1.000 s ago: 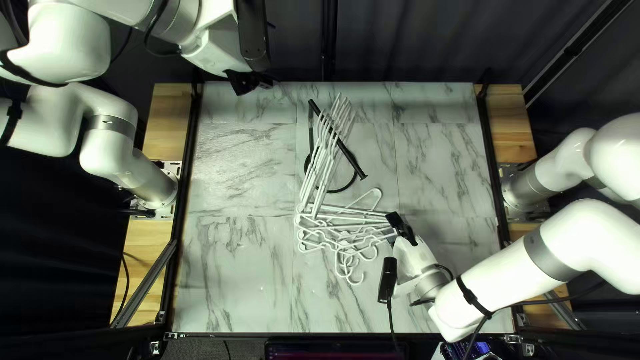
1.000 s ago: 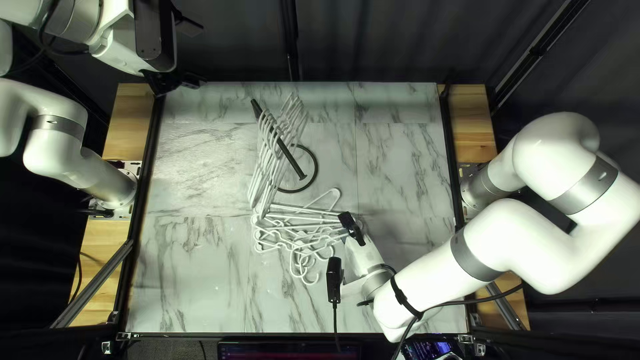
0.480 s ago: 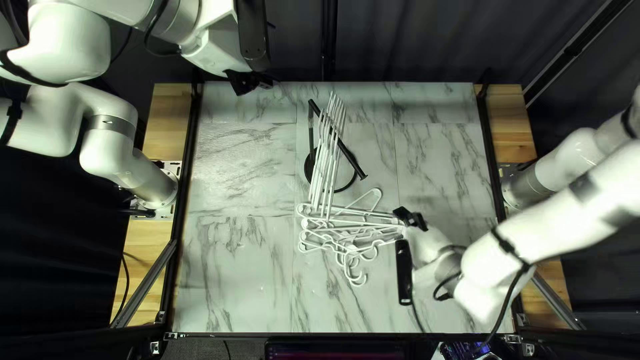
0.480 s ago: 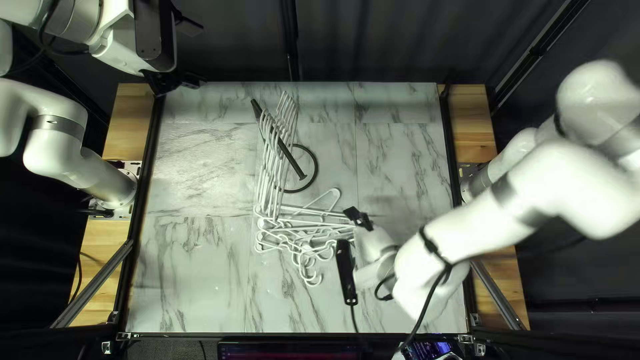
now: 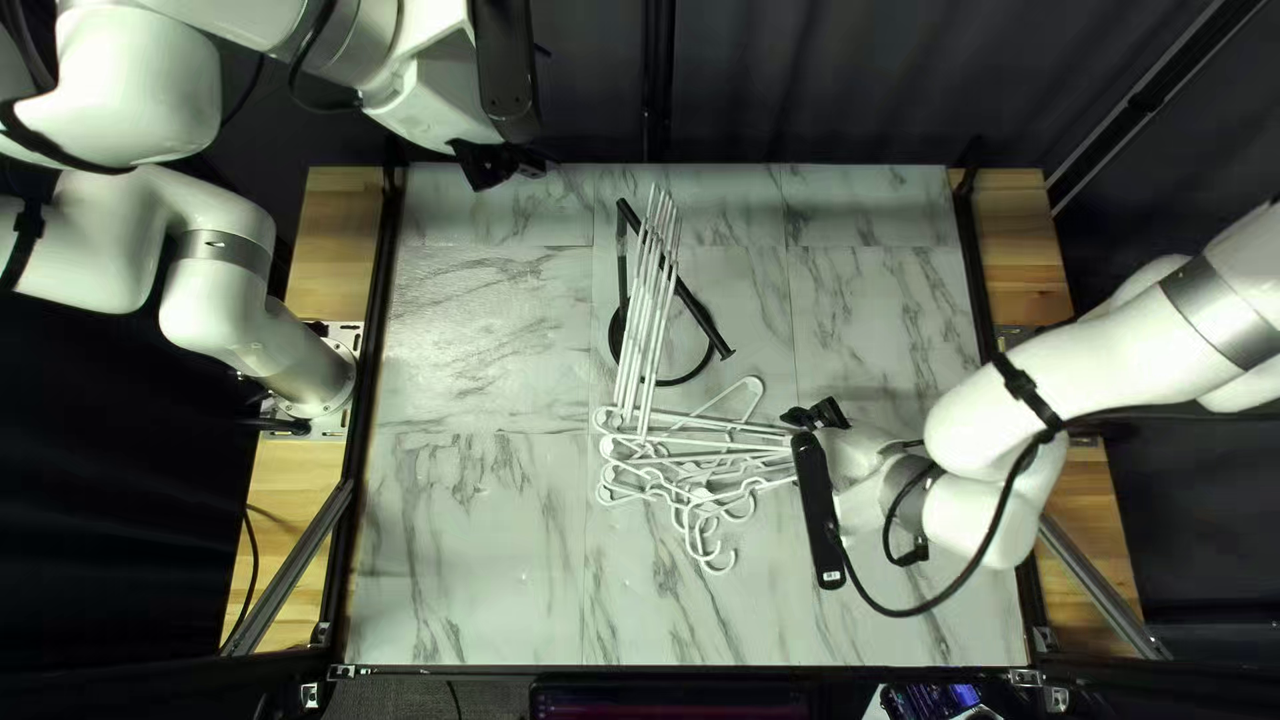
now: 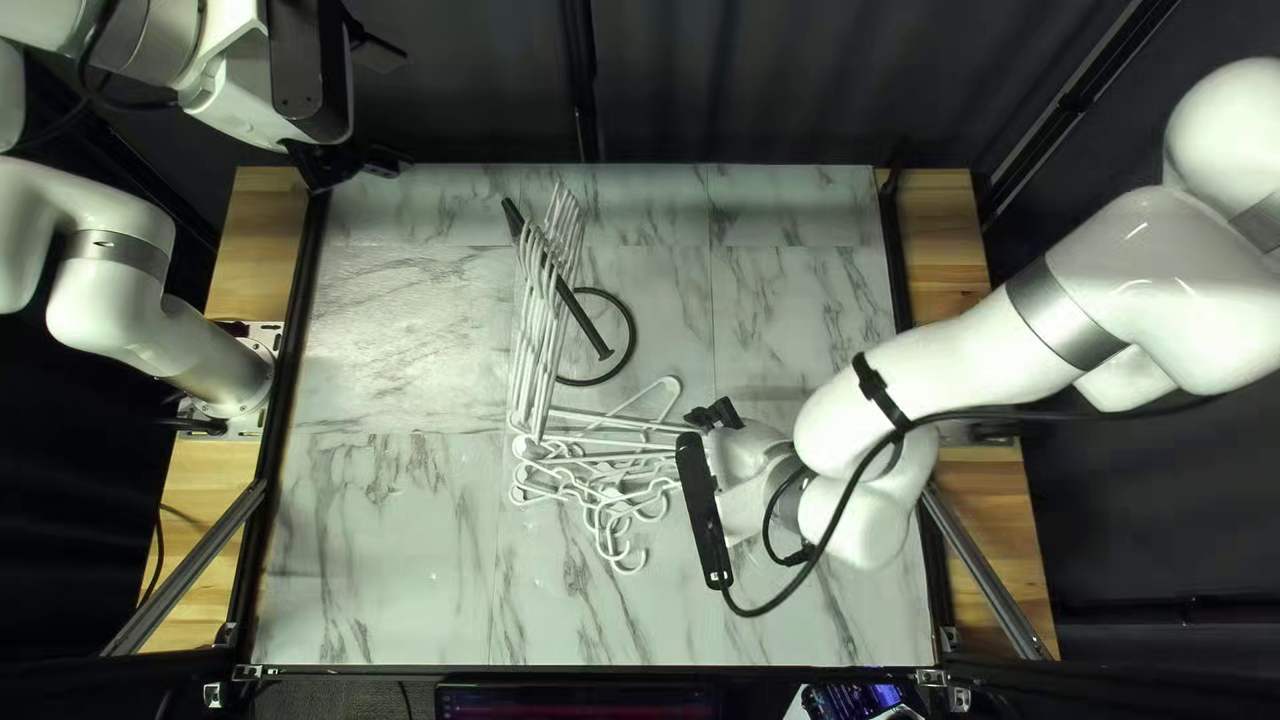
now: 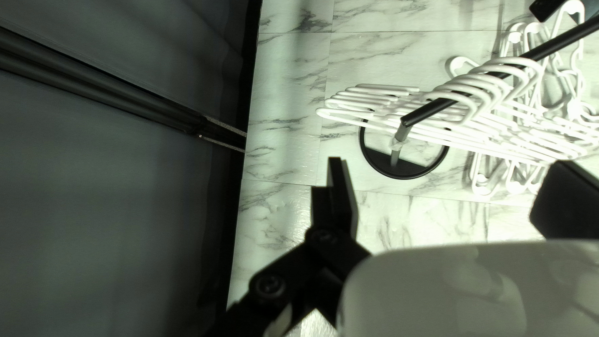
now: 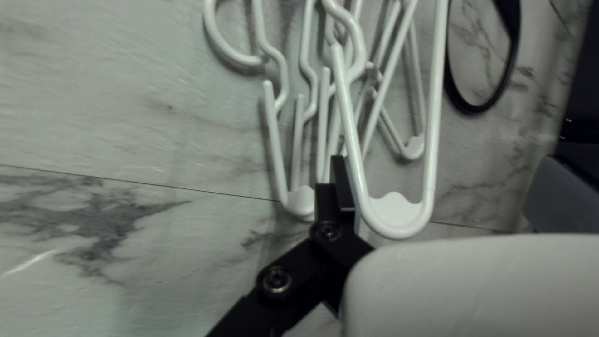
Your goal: Remove hangers from rack and place onto table
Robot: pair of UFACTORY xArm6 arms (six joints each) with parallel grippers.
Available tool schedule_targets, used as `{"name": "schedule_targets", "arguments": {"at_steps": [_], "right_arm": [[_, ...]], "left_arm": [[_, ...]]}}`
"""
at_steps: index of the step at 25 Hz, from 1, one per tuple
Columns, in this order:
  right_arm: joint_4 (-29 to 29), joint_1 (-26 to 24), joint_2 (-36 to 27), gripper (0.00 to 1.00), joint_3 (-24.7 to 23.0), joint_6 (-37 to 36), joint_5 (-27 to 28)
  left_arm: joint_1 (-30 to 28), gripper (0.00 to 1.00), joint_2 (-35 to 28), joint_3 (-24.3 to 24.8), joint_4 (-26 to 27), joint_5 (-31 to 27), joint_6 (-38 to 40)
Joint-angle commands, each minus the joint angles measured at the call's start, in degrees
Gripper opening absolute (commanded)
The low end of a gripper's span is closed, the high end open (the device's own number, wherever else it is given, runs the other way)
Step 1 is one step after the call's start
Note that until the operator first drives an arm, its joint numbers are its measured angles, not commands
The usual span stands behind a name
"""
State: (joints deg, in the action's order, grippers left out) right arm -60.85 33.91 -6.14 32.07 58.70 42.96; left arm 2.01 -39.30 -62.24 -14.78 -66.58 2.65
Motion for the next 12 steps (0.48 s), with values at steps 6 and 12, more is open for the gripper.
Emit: {"name": "schedule_targets", "arguments": {"at_steps": [6,12], "right_arm": [[2.50,-3.04,-7.53,1.00,-5.12,-1.58,-6.66],[7.19,-3.14,-17.65,1.00,-9.72,-5.45,-6.91]], "left_arm": [[0.00,1.00,0.00,0.00,0.00,0.00,0.00],[0.00,1.00,0.00,0.00,0.00,0.00,0.00]]}}
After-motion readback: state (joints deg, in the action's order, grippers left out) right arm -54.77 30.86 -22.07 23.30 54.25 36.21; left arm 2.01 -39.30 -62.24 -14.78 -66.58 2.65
